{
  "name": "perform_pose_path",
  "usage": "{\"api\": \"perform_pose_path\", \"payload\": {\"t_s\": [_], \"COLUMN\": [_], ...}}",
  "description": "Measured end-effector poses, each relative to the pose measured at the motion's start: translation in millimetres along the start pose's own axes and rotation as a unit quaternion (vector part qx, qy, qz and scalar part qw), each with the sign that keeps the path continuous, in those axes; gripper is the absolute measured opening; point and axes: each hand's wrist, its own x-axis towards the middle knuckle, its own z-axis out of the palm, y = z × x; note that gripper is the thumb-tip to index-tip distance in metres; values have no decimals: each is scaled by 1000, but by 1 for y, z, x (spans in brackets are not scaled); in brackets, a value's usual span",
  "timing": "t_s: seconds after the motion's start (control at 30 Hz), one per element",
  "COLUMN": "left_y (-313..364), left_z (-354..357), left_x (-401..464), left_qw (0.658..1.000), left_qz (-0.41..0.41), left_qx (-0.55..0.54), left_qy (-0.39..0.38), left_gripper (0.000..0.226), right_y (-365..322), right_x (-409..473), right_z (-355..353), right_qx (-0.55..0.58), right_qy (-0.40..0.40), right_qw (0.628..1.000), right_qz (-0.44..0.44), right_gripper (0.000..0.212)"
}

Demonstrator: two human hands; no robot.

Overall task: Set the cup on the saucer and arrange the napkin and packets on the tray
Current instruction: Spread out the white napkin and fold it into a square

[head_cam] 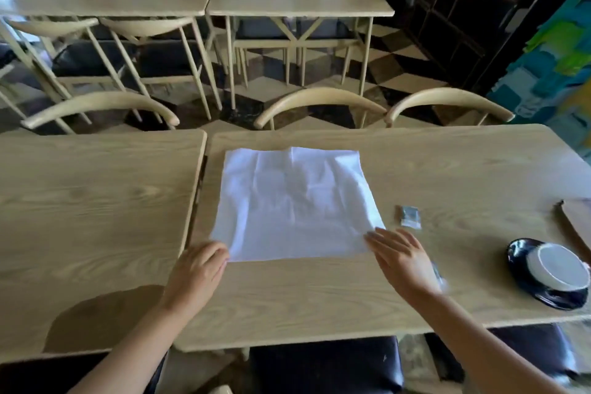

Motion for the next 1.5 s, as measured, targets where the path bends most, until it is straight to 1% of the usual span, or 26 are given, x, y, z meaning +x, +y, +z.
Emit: {"api": "perform_pose_path", "payload": {"t_s": [0.07, 0.1, 0.13, 0.23, 0.33, 0.4, 0.47, 0.57, 0.73, 0.8, 0.9, 0.93, 1.0, 1.07, 1.13, 1.23, 1.3, 1.37, 1.5], "left_y": [4, 6, 8, 11, 11, 12, 17, 31, 51, 54, 58, 61, 74, 92, 106, 107, 97, 82, 41], "left_z": [27, 38, 48, 65, 73, 74, 75, 74, 69, 65, 61, 63, 77, 97, 120, 146, 150, 147, 129], "left_x": [-28, -41, -54, -91, -112, -116, -122, -135, -149, -149, -141, -131, -98, -59, -31, -23, -31, -40, -61], "left_qw": [998, 996, 994, 985, 982, 982, 982, 979, 978, 978, 977, 976, 976, 976, 976, 967, 963, 962, 952], "left_qz": [-16, -26, -35, -96, -130, -136, -144, -158, -152, -150, -163, -162, -152, -135, -99, -76, -83, -101, -189], "left_qx": [-22, -35, -40, -55, -62, -65, -80, -104, -118, -116, -119, -121, -117, -91, -52, -11, 8, 10, 35], "left_qy": [-56, -82, -100, -134, -121, -110, -95, -76, -83, -81, -74, -77, -101, -147, -186, -244, -257, -253, -239], "left_gripper": [24, 19, 13, 7, 24, 25, 25, 27, 31, 30, 35, 37, 41, 48, 51, 57, 59, 61, 66], "right_y": [-7, -12, -16, -31, -41, -45, -45, -36, -30, -34, -46, -52, -69, -85, -96, -93, -79, -60, -16], "right_x": [-32, -48, -62, -102, -120, -122, -123, -138, -162, -162, -145, -135, -107, -78, -58, -58, -66, -76, -96], "right_z": [28, 39, 49, 68, 76, 77, 77, 75, 71, 69, 67, 69, 78, 94, 113, 135, 135, 129, 112], "right_qx": [-4, -7, -9, 5, 46, 64, 68, 46, 28, 28, 18, 15, 8, -1, -7, -6, 1, -8, -52], "right_qy": [-61, -88, -110, -154, -152, -137, -123, -101, -117, -126, -104, -101, -123, -166, -214, -271, -269, -256, -250], "right_qw": [998, 995, 993, 984, 974, 972, 975, 984, 986, 983, 978, 977, 973, 966, 955, 939, 942, 944, 932], "right_qz": [28, 35, 42, 89, 161, 180, 171, 137, 113, 130, 181, 188, 193, 198, 205, 210, 203, 208, 257], "right_gripper": [37, 40, 42, 46, 49, 48, 41, 28, 33, 35, 42, 44, 48, 52, 52, 56, 57, 60, 65]}}
